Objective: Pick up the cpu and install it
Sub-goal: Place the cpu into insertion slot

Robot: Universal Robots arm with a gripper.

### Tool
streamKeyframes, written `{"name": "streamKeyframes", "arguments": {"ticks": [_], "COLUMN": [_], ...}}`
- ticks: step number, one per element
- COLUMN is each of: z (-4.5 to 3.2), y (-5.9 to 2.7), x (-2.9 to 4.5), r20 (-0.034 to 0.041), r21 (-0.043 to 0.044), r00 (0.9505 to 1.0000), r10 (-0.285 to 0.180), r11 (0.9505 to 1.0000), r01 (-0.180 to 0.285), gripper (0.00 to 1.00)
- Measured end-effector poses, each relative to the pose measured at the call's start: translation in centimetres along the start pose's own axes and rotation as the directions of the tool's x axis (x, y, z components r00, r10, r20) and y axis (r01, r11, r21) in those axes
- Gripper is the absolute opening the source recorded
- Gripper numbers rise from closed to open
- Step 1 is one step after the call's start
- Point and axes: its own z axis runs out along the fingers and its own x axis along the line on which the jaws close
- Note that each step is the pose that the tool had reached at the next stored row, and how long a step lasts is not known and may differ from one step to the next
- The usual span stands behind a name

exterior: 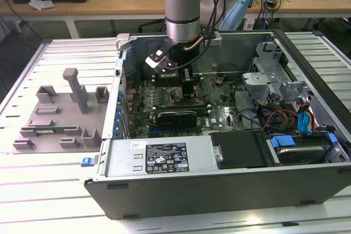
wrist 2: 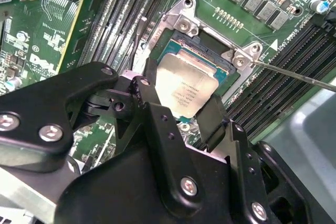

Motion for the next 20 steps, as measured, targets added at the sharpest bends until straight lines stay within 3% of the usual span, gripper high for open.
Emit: {"name": "streamKeyframes", "arguments": {"ticks": [4, 7, 8, 13, 16, 20], "z": [0.2, 0.25, 0.27, 0.37, 0.47, 0.49], "y": [-0.27, -0.28, -0.27, -0.16, -0.05, -0.04], "x": [0.02, 0.03, 0.02, -0.01, -0.03, -0.02], "r20": [-0.0033, -0.0231, -0.0253, -0.0259, -0.0233, -0.0234], "r21": [-0.0002, -0.0006, -0.0007, -0.0005, 0.0025, 0.0025], "r00": [1.0, 0.9997, 0.9997, 0.9997, 0.9989, 0.9989], "r10": [-0.002, 0.0, 0.0, 0.001, 0.041, 0.041], "r11": [1.0, 1.0, 1.0, 1.0, 0.9992, 0.9991], "r01": [0.002, 0.0, 0.0, -0.001, -0.041, -0.041], "gripper": [0.54, 0.54, 0.54, 0.54, 0.54, 0.54]}}
